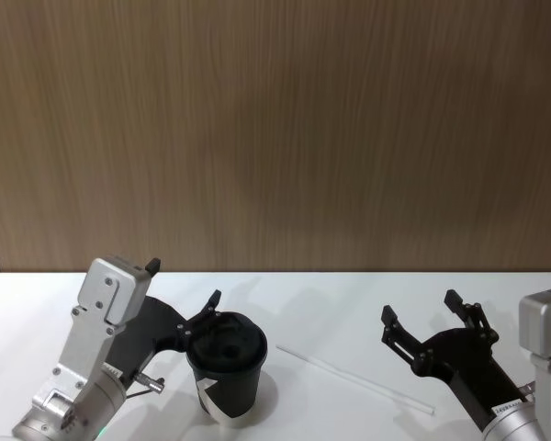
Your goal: Pick up the straw with one hand, pass it to the other hand, and insert it into the cup.
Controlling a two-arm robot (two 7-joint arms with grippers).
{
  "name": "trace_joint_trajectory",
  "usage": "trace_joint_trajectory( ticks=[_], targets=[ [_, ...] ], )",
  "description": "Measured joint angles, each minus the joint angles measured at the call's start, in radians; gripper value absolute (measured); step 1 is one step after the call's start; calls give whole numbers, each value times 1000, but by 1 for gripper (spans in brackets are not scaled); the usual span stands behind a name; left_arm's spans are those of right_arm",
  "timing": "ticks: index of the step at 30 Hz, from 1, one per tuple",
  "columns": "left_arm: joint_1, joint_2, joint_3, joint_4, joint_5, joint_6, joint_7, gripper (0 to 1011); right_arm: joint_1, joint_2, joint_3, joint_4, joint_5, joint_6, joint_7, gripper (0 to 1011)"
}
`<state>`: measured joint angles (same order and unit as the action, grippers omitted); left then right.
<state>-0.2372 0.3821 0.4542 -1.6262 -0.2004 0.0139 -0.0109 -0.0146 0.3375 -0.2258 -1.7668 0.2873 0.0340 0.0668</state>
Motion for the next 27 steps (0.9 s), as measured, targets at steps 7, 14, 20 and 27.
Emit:
trace_joint_trajectory(
  ticks=[7,14,20,27],
  targets=[
    [0,0,0,0,0,0,0,1003,0,0,0,0,0,0,0,1001],
    [0,0,0,0,0,0,0,1003,0,0,0,0,0,0,0,1001],
    [0,0,0,0,0,0,0,1003,0,0,0,0,0,0,0,1001],
    [0,0,0,0,0,0,0,1003,1,0,0,0,0,1,1,1001]
  ],
)
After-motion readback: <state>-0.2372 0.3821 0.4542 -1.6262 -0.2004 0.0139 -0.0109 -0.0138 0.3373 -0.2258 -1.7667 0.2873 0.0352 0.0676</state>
